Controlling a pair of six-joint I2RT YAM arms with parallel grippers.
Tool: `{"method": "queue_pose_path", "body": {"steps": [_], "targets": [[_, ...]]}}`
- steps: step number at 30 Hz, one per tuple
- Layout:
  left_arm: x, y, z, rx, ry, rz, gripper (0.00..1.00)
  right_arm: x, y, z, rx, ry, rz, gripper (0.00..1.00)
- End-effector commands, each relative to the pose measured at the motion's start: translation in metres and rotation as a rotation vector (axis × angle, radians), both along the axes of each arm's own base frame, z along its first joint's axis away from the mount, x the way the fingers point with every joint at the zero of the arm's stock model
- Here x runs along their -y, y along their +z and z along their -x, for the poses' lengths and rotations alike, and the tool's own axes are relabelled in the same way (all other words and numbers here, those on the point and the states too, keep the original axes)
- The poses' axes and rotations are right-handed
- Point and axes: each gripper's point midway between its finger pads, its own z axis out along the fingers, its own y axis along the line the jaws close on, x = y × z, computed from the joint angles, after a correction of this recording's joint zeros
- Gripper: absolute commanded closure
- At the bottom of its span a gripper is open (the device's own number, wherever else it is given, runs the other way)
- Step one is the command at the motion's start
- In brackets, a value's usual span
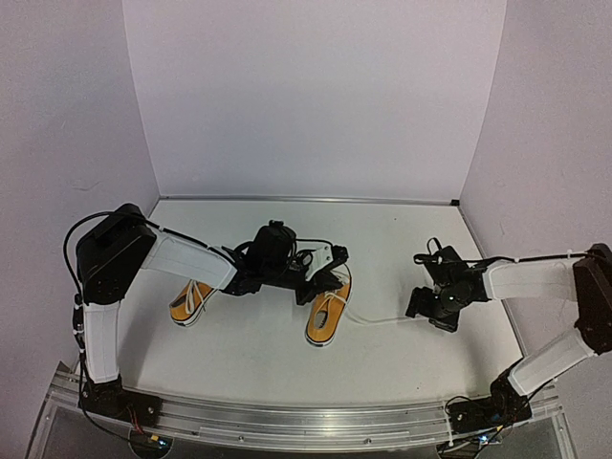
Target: Tie the shoes
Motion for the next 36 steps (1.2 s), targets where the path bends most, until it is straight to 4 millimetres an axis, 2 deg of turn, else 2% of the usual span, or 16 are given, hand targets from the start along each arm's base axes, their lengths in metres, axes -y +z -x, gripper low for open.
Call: {"method": "queue_pose_path", "body": {"steps": [1, 6, 10, 13, 18, 24, 29, 32, 34, 36], "targets": [[0.006, 0.013, 0.005, 0.03, -0.031, 0.041, 1.0, -0.001, 0.003, -0.021, 0.027, -0.017, 0.052, 0.18], [0.007, 0.014, 0.008, 0.036, -0.039, 0.046, 1.0, -0.013, 0.0, -0.039, 0.027, 0.018, 0.045, 0.19], [0.007, 0.016, 0.009, 0.042, -0.046, 0.05, 1.0, -0.024, -0.012, -0.052, 0.007, 0.071, 0.06, 0.23], [0.007, 0.016, 0.012, 0.043, -0.058, 0.051, 1.0, -0.037, -0.024, -0.058, -0.024, 0.116, 0.036, 0.3], [0.005, 0.015, 0.017, 0.051, -0.078, 0.05, 1.0, -0.043, -0.037, -0.067, -0.04, 0.163, 0.047, 0.44], [0.001, 0.009, 0.024, 0.103, -0.118, 0.01, 1.0, -0.045, -0.053, -0.067, -0.074, 0.205, 0.07, 0.68], [-0.003, 0.005, 0.026, 0.118, -0.133, -0.019, 1.0, -0.054, -0.058, -0.072, -0.087, 0.26, 0.057, 0.99], [-0.005, 0.003, 0.027, 0.128, -0.135, -0.032, 1.0, -0.064, -0.044, -0.083, -0.055, 0.282, 0.017, 1.0], [-0.008, 0.004, 0.029, 0.139, -0.134, -0.031, 1.0, -0.071, -0.023, -0.095, 0.005, 0.299, -0.003, 1.0], [-0.01, 0.004, 0.031, 0.156, -0.137, -0.029, 1.0, -0.082, 0.01, -0.111, 0.088, 0.329, -0.033, 1.0]]}}
